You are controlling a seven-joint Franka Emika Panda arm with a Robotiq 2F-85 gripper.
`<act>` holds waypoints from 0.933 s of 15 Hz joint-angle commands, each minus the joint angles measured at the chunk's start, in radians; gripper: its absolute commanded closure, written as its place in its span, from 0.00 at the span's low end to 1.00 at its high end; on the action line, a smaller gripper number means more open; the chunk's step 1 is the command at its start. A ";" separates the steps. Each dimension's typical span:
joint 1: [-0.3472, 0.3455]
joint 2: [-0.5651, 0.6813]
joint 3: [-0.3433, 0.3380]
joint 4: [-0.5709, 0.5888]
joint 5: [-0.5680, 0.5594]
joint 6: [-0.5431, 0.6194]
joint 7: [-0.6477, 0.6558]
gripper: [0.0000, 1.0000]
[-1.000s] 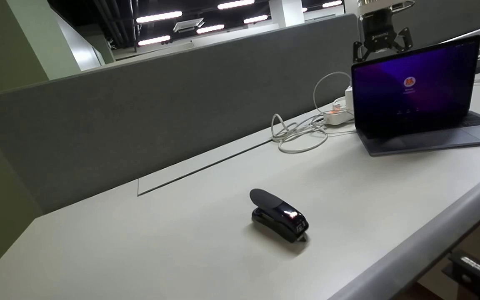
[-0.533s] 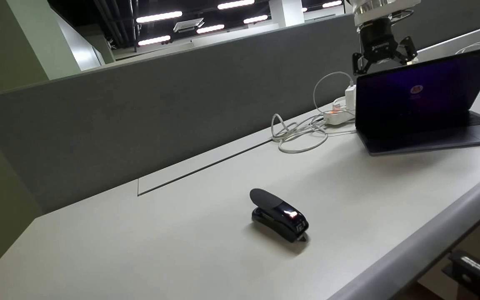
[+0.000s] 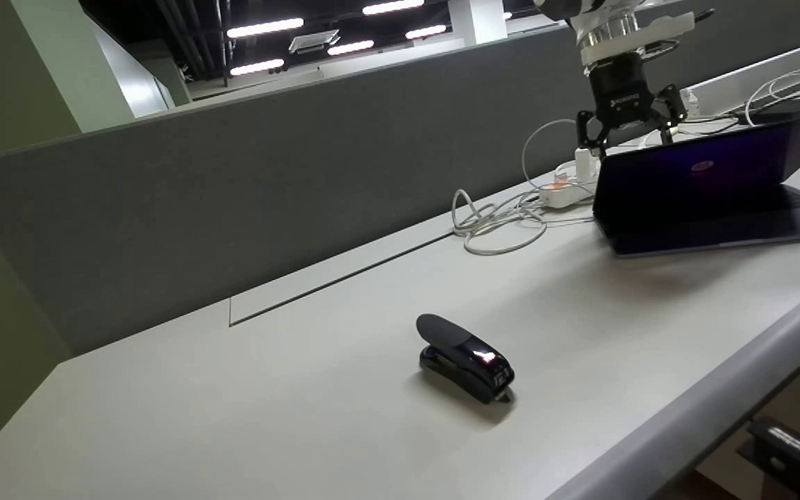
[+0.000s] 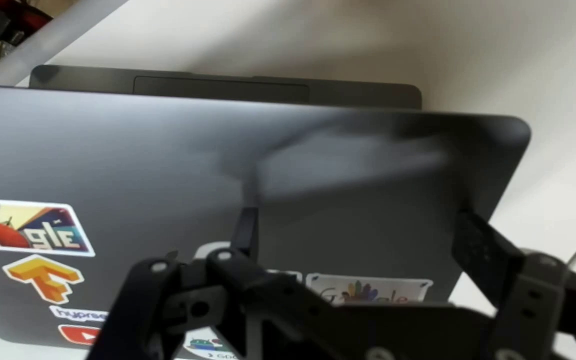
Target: Close the laptop
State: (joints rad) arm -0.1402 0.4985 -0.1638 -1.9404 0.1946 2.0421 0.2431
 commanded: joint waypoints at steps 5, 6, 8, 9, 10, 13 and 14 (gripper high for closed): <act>0.040 -0.012 -0.011 -0.044 -0.057 0.116 0.082 0.00; 0.047 -0.019 -0.007 -0.066 -0.060 0.149 0.085 0.00; 0.065 -0.032 0.001 -0.113 -0.069 0.206 0.083 0.00; 0.076 -0.038 0.004 -0.139 -0.072 0.237 0.083 0.00; 0.085 -0.043 0.008 -0.164 -0.073 0.260 0.080 0.00; 0.115 -0.059 0.016 -0.248 -0.073 0.349 0.085 0.00; 0.120 -0.062 0.021 -0.273 -0.069 0.375 0.082 0.00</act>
State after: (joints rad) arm -0.0399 0.4886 -0.1514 -2.1112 0.1375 2.3470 0.2836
